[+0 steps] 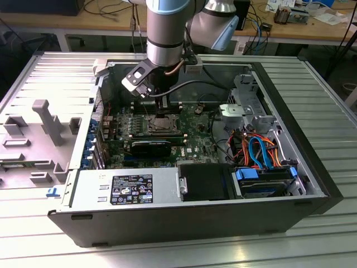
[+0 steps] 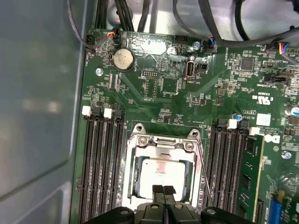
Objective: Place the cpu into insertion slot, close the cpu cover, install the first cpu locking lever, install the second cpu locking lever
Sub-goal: 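Close the cpu cover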
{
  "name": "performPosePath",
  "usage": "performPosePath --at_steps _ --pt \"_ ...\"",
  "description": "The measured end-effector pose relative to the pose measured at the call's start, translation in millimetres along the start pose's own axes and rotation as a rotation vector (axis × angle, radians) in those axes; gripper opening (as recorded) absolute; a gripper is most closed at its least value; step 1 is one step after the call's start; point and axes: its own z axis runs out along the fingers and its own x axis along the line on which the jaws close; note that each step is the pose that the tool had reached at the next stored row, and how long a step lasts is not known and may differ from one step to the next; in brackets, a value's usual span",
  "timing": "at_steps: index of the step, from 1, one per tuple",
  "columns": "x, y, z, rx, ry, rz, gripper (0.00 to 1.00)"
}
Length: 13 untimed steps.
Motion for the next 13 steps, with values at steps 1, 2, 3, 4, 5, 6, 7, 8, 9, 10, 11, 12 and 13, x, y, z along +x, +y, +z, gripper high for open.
performPosePath --at_steps 1,2,3,4,5,6,7,8,9,10,11,12,13 --pt "0.0 -0.1 -2.9 0.0001 0.0000 0.000 0.11" --pt "0.0 -0.2 -4.3 0.0000 0.0000 0.000 0.11" --pt "0.0 -0.2 -5.3 0.0000 0.0001 0.000 0.11" --pt "0.1 -0.3 -6.7 0.0000 0.0002 0.000 0.11" --pt "0.1 -0.4 -9.0 0.0000 0.0002 0.000 0.11" --pt "0.1 -0.5 -11.1 0.0000 0.0004 0.000 0.11" --pt "0.1 -0.5 -12.4 0.0000 0.0005 0.000 0.11" --pt "0.2 -0.5 -12.7 -0.0002 0.0008 0.000 0.11" --pt "0.2 -0.5 -12.7 -0.0002 0.0009 0.000 0.11" --pt "0.2 -0.5 -12.7 -0.0001 0.0008 0.000 0.11" --pt "0.1 -0.5 -12.8 -0.0001 0.0006 0.000 0.11" --pt "0.1 -0.5 -12.8 0.0000 0.0007 0.000 0.11" --pt "0.1 -0.5 -12.8 0.0000 0.0007 0.000 0.11"
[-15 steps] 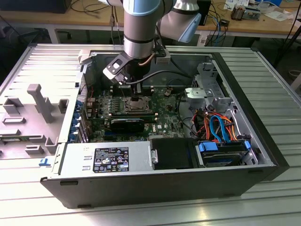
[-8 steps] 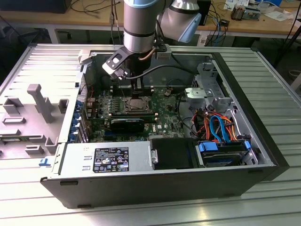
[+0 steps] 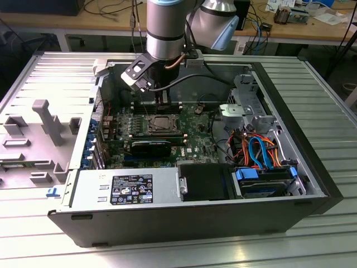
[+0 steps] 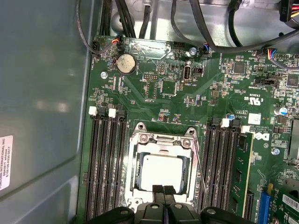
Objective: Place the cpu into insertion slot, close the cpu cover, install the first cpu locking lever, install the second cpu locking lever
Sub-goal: 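Close the cpu cover, then install the first cpu locking lever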
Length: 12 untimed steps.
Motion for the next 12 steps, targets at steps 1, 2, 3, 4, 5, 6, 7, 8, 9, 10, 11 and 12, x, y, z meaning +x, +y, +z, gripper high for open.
performPosePath --at_steps 1,2,3,4,5,6,7,8,9,10,11,12 --pt "0.0 0.0 0.0 0.0000 0.0000 0.000 0.11" --pt "0.0 0.0 0.0 0.0000 0.0000 0.000 0.11" --pt "0.0 0.0 -0.1 0.0000 -0.0001 0.000 0.11" --pt "0.0 0.0 0.0 0.0000 0.0000 0.000 0.11" --pt "0.0 0.0 -0.1 0.0000 0.0000 0.000 0.11" --pt "0.0 0.0 -0.1 0.0000 0.0000 0.000 0.11" --pt "0.0 0.0 -0.1 0.0000 -0.0001 -0.002 0.11" --pt "0.0 0.0 -0.1 0.0002 -0.0006 -0.010 0.11" --pt "-0.1 0.0 -0.2 0.0004 -0.0013 -0.027 0.11" --pt "0.0 0.0 -0.1 0.0006 -0.0019 -0.045 0.11" --pt "0.0 0.0 -0.1 0.0009 -0.0026 -0.062 0.11" --pt "0.0 0.0 -0.1 0.0010 -0.0031 -0.075 0.11"
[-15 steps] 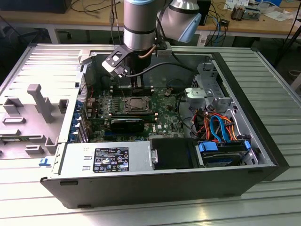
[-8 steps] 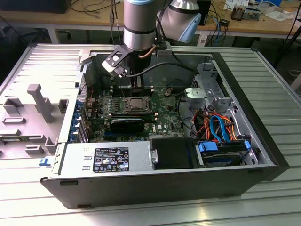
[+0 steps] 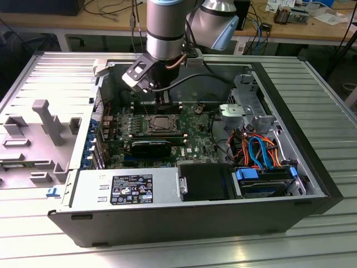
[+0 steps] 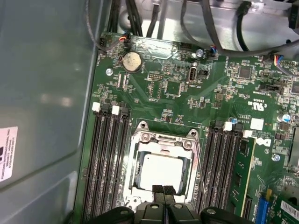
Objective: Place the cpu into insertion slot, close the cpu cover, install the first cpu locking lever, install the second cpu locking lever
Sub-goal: 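Install the first cpu locking lever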
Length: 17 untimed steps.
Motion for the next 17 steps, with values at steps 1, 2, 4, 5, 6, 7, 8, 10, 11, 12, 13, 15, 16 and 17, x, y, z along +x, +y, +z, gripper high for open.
performPosePath --at_steps 1,2,4,5,6,7,8,10,11,12,13,15,16,17 --pt "0.0 0.0 0.0 0.0001 -0.0003 -0.007 0.11" --pt "0.0 0.0 0.0 0.0003 -0.0010 -0.026 0.11" --pt "0.0 0.1 0.0 0.0006 -0.0021 -0.052 0.11" --pt "0.0 0.1 0.0 0.0008 -0.0026 -0.064 0.11" --pt "0.0 0.1 0.0 0.0009 -0.0031 -0.075 0.11" --pt "0.0 0.1 0.0 0.0010 -0.0034 -0.083 0.11" --pt "0.0 0.2 0.0 0.0011 -0.0036 -0.089 0.11" --pt "0.0 0.1 0.0 0.0013 -0.0043 -0.104 0.11" --pt "0.0 0.1 0.1 0.0014 -0.0046 -0.114 0.11" --pt "0.0 0.1 0.1 0.0015 -0.0049 -0.121 0.11" --pt "0.0 0.1 0.1 0.0015 -0.0052 -0.127 0.11" --pt "0.0 0.1 0.0 0.0017 -0.0056 -0.139 0.11" --pt "0.0 0.1 0.0 0.0018 -0.0060 -0.146 0.11" --pt "0.0 0.1 0.1 0.0019 -0.0063 -0.155 0.11"
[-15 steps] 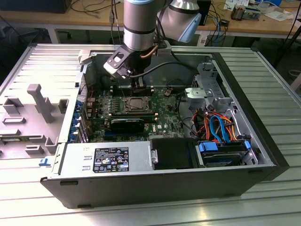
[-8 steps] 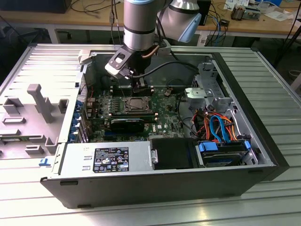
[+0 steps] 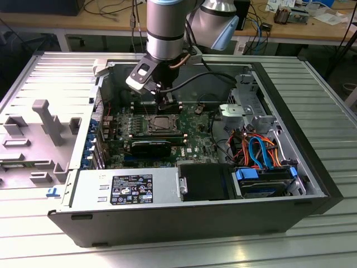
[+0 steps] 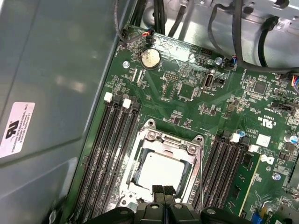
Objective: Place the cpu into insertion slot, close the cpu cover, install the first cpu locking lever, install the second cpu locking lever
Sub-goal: 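Install the first cpu locking lever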
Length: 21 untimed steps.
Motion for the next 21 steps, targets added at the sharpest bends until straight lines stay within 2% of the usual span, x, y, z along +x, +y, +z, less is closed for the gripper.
performPosePath --at_steps 16,21 --pt "0.0 0.1 0.4 0.0001 -0.0005 -0.055 0.11" --pt "0.0 0.2 0.5 0.0001 -0.0011 -0.093 0.11"
